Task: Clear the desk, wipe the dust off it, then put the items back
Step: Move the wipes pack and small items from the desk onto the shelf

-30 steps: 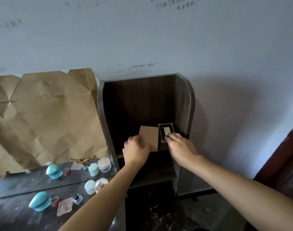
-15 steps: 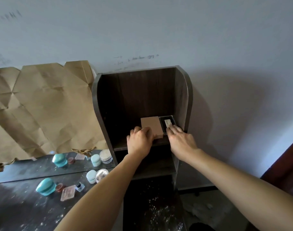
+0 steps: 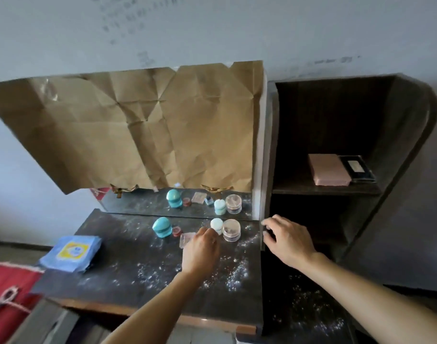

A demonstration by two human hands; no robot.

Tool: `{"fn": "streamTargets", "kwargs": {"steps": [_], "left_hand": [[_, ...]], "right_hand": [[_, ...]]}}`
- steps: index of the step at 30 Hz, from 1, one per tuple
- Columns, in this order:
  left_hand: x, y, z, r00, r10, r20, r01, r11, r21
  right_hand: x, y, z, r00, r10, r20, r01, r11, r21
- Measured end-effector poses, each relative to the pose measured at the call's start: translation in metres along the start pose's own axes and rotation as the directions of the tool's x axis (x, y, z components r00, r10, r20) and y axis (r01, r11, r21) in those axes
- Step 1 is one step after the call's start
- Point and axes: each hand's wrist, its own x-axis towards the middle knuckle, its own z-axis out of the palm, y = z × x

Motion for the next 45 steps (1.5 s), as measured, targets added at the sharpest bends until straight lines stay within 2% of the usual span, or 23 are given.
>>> {"fn": "streamTargets", "kwargs": {"steps": [6,10,16,23,26,30,34,39,45], "left_hand": [[-0.037,-0.125,-0.034,0.972,-0.188,0.142,0.176,0.98,0.097],[-0.045,-0.18,-0.045,0.944,-0.28,0.175,0.264,0.959,0.106],[-0.022,-0.234,-0.041,0.9,-0.373,0.224,0.361,0.928,0.093],[0.048,-0.281,-0.017,0.878,-0.369,0.306,0.336,0.929,0.155],[0.083,-0.297,-0.002,0.867,-0.336,0.368,0.295,0.941,0.164],[0.128,-0.304,0.02,0.868,-0.297,0.399,0.256,0.954,0.155],[0.166,-0.3,0.042,0.843,-0.227,0.488,0.152,0.97,0.189],[0.193,-0.299,0.068,0.791,-0.173,0.587,0.053,0.975,0.216],[0.186,-0.301,0.071,0.827,-0.176,0.534,0.119,0.983,0.14]], "right_hand": [[0.015,-0.095,0.076,0.977,-0.016,0.212,0.005,0.999,0.054],[0.026,-0.134,0.116,0.948,-0.015,0.319,-0.004,0.998,0.06],[0.073,-0.148,0.167,0.903,-0.002,0.43,-0.01,1.0,0.027],[0.145,-0.157,0.247,0.825,0.067,0.561,-0.09,0.996,0.013],[0.166,-0.161,0.28,0.815,0.098,0.571,-0.131,0.991,0.016],[0.181,-0.159,0.312,0.811,0.078,0.58,-0.1,0.995,0.005],[0.186,-0.153,0.33,0.788,0.109,0.606,-0.126,0.992,-0.014],[0.186,-0.144,0.34,0.824,0.119,0.554,-0.156,0.988,0.02],[0.182,-0.14,0.337,0.885,0.127,0.448,-0.157,0.987,0.03]]}}
